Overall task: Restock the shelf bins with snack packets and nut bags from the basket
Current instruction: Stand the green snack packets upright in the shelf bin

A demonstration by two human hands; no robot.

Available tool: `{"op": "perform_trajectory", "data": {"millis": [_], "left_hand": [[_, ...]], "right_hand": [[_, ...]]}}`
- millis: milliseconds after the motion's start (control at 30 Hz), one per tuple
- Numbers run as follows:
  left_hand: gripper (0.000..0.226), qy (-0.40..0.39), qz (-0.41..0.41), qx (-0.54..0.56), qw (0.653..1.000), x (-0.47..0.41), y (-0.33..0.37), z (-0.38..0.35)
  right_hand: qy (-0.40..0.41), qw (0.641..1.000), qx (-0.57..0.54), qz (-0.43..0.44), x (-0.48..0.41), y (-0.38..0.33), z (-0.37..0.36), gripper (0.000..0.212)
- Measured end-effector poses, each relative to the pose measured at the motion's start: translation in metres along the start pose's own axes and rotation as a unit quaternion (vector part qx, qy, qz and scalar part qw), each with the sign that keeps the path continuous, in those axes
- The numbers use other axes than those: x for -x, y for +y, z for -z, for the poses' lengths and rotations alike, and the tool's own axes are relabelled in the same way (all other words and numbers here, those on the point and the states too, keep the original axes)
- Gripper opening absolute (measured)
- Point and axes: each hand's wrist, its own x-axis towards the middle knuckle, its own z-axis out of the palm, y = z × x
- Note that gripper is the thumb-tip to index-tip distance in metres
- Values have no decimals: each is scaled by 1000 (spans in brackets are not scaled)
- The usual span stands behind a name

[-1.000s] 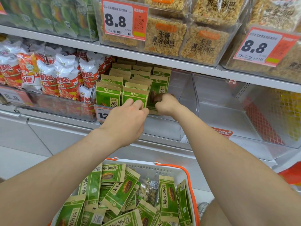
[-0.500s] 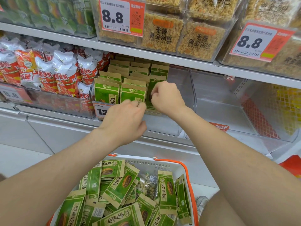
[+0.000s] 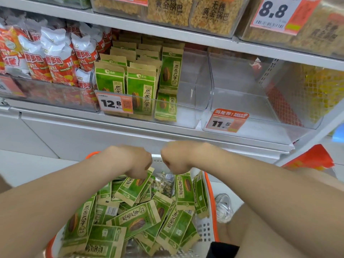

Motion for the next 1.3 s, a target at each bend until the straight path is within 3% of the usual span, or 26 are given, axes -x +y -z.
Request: {"op": "perform_trajectory", "data": {"millis": [100, 167, 367, 567, 633, 767, 900, 1000, 1167, 1300], "left_hand": [[32, -9, -14, -13, 1000, -12, 7, -8], [29, -5, -9, -15, 1000, -19, 7, -11], [30, -2, -2, -25, 1000, -31, 5, -17], [31, 1, -13, -12, 1000, -29, 3, -18], [30, 6, -13, -12, 1000, -27, 2, -17], [33, 8, -2, -20, 1000, -20, -3, -11], [42, 10, 15, -10, 1000, -6, -8, -2], [32, 25, 20, 5, 999, 3, -13, 5], [77, 75, -34, 201, 976, 15, -33, 22], [39, 188, -44, 358, 914, 26, -39, 40]], "right_hand": [[-74, 996, 38, 9, -4, -10, -34, 28], [-109, 993, 41, 23, -9, -21, -57, 7], [-163, 980, -93, 69, -34, -53, -110, 46], [-274, 926, -260, -10, -49, -70, -130, 40], [-230, 920, -313, -47, -53, -71, -129, 24], [-105, 912, -388, -87, -54, -70, -113, 20], [-63, 922, -377, -57, -42, -61, -74, 25], [7, 943, -329, -38, -32, -47, -38, 19], [114, 929, -353, -18, -3, -11, 21, 24], [269, 871, -410, -28, 12, 3, 52, 28]]}}
